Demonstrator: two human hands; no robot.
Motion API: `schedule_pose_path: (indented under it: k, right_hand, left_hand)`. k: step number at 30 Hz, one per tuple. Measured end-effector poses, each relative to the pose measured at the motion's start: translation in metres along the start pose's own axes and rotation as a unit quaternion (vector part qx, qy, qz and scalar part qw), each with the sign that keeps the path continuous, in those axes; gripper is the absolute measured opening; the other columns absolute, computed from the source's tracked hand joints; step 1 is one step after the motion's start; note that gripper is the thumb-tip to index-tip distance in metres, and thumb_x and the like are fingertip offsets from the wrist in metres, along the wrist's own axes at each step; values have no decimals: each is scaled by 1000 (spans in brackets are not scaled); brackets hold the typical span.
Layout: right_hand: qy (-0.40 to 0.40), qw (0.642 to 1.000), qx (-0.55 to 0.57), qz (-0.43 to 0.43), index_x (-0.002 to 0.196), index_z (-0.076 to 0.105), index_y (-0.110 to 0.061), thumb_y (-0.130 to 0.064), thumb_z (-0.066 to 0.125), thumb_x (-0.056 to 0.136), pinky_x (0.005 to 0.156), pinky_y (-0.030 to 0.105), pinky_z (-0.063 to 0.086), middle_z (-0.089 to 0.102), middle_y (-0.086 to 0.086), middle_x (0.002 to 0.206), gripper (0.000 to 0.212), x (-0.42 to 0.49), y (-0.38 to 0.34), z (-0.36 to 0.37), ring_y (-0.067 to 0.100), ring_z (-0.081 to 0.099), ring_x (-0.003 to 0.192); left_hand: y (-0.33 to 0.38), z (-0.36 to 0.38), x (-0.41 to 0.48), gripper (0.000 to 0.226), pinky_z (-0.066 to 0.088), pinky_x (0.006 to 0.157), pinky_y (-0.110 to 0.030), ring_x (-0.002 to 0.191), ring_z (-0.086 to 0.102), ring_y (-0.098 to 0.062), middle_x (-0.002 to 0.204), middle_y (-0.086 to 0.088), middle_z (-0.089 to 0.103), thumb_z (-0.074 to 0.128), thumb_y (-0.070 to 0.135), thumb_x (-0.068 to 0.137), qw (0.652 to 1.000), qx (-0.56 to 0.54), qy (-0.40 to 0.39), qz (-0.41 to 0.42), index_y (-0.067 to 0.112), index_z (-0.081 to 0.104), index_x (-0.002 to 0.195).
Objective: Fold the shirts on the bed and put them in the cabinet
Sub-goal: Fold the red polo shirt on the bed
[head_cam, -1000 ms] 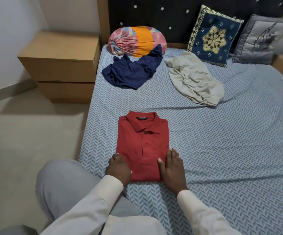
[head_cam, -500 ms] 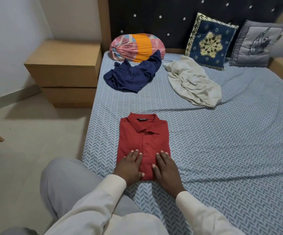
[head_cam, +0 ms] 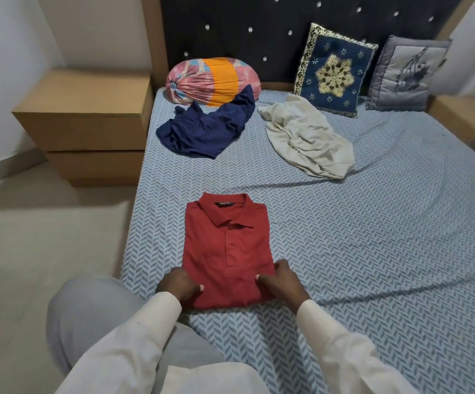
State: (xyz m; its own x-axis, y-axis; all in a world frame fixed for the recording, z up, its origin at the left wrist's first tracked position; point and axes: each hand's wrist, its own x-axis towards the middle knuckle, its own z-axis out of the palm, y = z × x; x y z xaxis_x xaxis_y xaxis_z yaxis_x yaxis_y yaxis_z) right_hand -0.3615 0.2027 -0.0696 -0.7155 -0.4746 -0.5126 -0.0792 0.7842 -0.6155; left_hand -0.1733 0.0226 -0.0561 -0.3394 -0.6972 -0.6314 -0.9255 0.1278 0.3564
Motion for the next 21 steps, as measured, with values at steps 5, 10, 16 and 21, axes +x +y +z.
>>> schedule_pose_path:
  k: [5, 10, 16, 21]
  right_hand:
    - [-28, 998, 57, 12, 85, 64, -11, -29, 73, 77, 65, 35, 54, 69, 2, 78, 23, 1, 9, -1, 17, 65, 71]
    - [-29, 986, 161, 19, 89, 56, -14, -24, 73, 81, 57, 26, 42, 63, 3, 76, 22, 1, -6, -8, 15, 57, 66]
    - [-75, 967, 244, -18, 133, 43, -28, -13, 65, 90, 55, 19, 47, 64, -2, 94, 50, 16, -31, -17, 8, 64, 72]
    - [-119, 956, 262, -58, 149, 32, -33, -9, 72, 85, 77, 28, 59, 63, 12, 122, 79, 44, -48, -23, 21, 69, 97]
  left_hand:
    - [-11, 1, 6, 41, 54, 75, -31, 89, 66, -28, 101, -13, 70, 76, 28, 73, 993, -104, -47, 7, 3, 67, 105]
    - [-9, -1, 17, 14, 44, 57, -24, 61, 54, -21, 74, -11, 57, 63, -4, 83, 947, -320, -25, -8, -1, 56, 95]
    - [9, -10, 28, 72, 44, 103, -47, 121, 49, -26, 130, 3, 38, 59, -10, 88, 896, -437, -27, 77, 17, 27, 146]
    - [12, -13, 63, 94, 39, 110, -46, 123, 50, -20, 152, -7, 38, 71, 10, 73, 917, -367, -49, 150, 24, 21, 153]
